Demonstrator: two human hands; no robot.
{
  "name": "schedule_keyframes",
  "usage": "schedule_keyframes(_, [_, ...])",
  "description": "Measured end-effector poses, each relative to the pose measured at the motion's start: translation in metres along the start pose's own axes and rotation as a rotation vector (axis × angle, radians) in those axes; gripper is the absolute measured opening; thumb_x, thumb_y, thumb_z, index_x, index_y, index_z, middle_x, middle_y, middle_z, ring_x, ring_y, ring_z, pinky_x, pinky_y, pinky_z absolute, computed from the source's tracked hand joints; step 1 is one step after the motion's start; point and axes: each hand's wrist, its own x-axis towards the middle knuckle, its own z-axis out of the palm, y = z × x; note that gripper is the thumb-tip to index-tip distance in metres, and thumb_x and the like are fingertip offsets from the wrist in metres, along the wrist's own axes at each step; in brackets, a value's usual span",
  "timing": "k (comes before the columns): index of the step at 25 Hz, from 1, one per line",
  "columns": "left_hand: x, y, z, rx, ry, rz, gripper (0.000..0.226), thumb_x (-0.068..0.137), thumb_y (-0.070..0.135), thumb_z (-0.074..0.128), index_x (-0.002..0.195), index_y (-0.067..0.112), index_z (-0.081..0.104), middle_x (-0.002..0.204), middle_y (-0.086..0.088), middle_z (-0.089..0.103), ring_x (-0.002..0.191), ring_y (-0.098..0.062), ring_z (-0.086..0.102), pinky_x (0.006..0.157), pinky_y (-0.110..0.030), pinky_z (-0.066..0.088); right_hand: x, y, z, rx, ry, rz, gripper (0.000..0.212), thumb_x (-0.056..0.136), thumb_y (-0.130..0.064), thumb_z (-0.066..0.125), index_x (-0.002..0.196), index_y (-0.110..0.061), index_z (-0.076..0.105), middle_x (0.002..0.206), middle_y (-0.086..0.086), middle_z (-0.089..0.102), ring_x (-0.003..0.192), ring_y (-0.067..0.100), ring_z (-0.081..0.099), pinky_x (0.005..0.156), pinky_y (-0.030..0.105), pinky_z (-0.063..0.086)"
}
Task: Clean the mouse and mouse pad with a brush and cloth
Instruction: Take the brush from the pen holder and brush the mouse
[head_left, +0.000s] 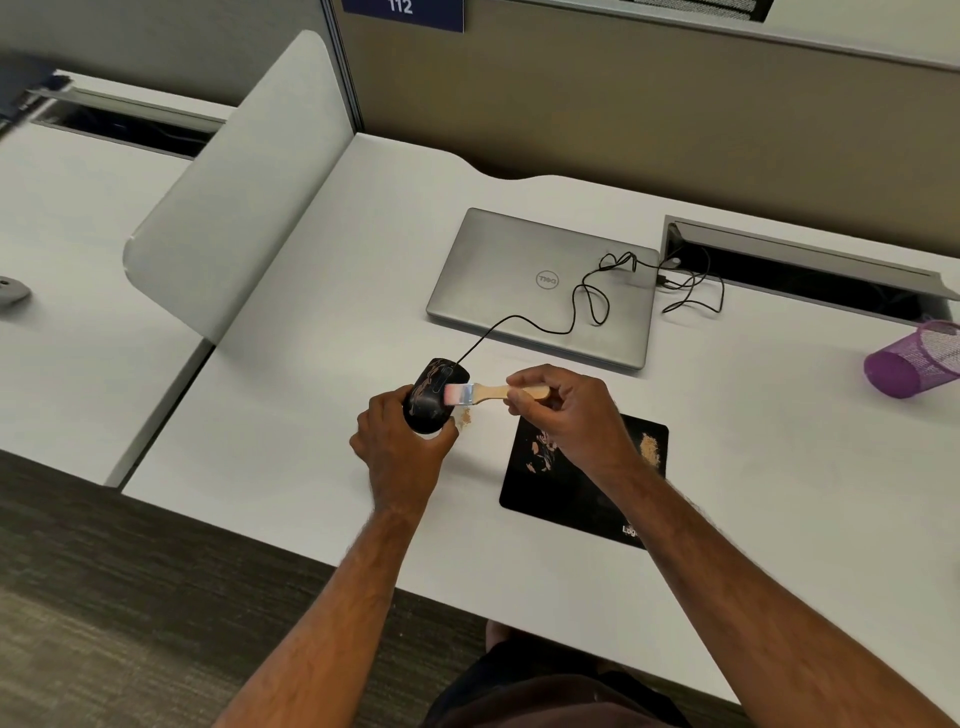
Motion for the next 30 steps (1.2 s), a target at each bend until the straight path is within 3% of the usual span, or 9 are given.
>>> schedule_keyframes(4, [0.001, -0.001, 0.003, 0.021, -0.002, 0.022, 0.064, 0.072, 0.046, 0.085, 0.124, 0.019, 0.059, 0.118, 0.0, 0.062, 0.11, -0.025, 0.056, 0.094, -0.04, 0.035, -0.001, -0.006, 0.009, -0.159, -0.164, -0.179, 0.019, 0.098, -0.036, 0.067, 0.117, -0.037, 0.07, 0.096, -0.029, 0.071, 0.09, 0.008, 0.072, 0.079, 0.033, 0.06])
schedule_keyframes(7, [0.002, 0.0, 0.004, 0.023, 0.004, 0.03, 0.061, 0.072, 0.04, 0.084, 0.124, 0.018, 0.06, 0.117, -0.002, 0.063, 0.109, -0.027, 0.057, 0.093, -0.04, 0.033, -0.001, -0.007, 0.012, -0.249, -0.174, -0.268, 0.02, 0.1, -0.03, 0.066, 0.119, -0.032, 0.071, 0.095, -0.034, 0.064, 0.09, 0.005, 0.069, 0.079, 0.021, 0.056])
schedule_keyframes(11, [0.003, -0.001, 0.003, 0.011, -0.012, 0.009, 0.067, 0.07, 0.047, 0.089, 0.124, 0.021, 0.06, 0.119, 0.002, 0.062, 0.111, -0.023, 0.055, 0.095, -0.037, 0.032, 0.001, -0.008, 0.011, -0.311, -0.139, -0.287, 0.022, 0.101, -0.028, 0.063, 0.122, -0.027, 0.071, 0.099, -0.03, 0.062, 0.088, 0.005, 0.067, 0.081, 0.025, 0.058])
schedule_keyframes(16, [0.003, 0.003, 0.0, -0.019, -0.004, 0.009, 0.076, 0.066, 0.073, 0.064, 0.124, 0.024, 0.059, 0.119, 0.006, 0.061, 0.11, -0.019, 0.054, 0.094, -0.036, 0.032, 0.003, -0.007, 0.007, -0.303, -0.068, -0.258, 0.023, 0.101, -0.03, 0.063, 0.123, -0.025, 0.071, 0.109, -0.017, 0.073, 0.086, 0.005, 0.07, 0.08, 0.03, 0.059])
schedule_keyframes(20, [0.003, 0.002, 0.001, -0.019, 0.009, 0.018, 0.075, 0.067, 0.071, 0.069, 0.124, 0.024, 0.058, 0.118, 0.006, 0.061, 0.11, -0.019, 0.054, 0.093, -0.035, 0.03, 0.002, -0.002, 0.005, -0.267, -0.016, -0.18, 0.022, 0.101, -0.032, 0.065, 0.121, -0.025, 0.072, 0.101, -0.009, 0.077, 0.082, 0.008, 0.073, 0.078, 0.034, 0.06])
schedule_keyframes(25, [0.002, -0.002, 0.001, -0.022, -0.001, 0.01, 0.07, 0.068, 0.064, 0.072, 0.123, 0.024, 0.057, 0.117, 0.006, 0.061, 0.109, -0.02, 0.054, 0.093, -0.036, 0.03, -0.003, 0.006, 0.0, -0.234, 0.015, -0.097, 0.019, 0.099, -0.032, 0.068, 0.117, -0.029, 0.074, 0.08, -0.012, 0.072, 0.066, 0.012, 0.068, 0.062, 0.03, 0.058])
schedule_keyframes(27, [0.002, -0.002, 0.0, -0.023, -0.002, 0.006, 0.072, 0.067, 0.069, 0.068, 0.123, 0.024, 0.057, 0.117, 0.006, 0.062, 0.109, -0.019, 0.054, 0.093, -0.036, 0.03, -0.004, 0.006, -0.001, -0.223, 0.022, -0.115, 0.02, 0.099, -0.032, 0.068, 0.118, -0.03, 0.073, 0.083, -0.015, 0.073, 0.07, 0.011, 0.07, 0.063, 0.028, 0.058])
schedule_keyframes(30, [0.002, -0.002, 0.0, -0.021, 0.006, 0.014, 0.073, 0.067, 0.068, 0.071, 0.123, 0.024, 0.057, 0.117, 0.005, 0.062, 0.109, -0.018, 0.054, 0.094, -0.036, 0.03, -0.006, 0.0, 0.004, -0.145, -0.025, -0.164, 0.019, 0.099, -0.034, 0.068, 0.117, -0.032, 0.072, 0.09, -0.022, 0.073, 0.082, 0.005, 0.074, 0.065, 0.013, 0.052])
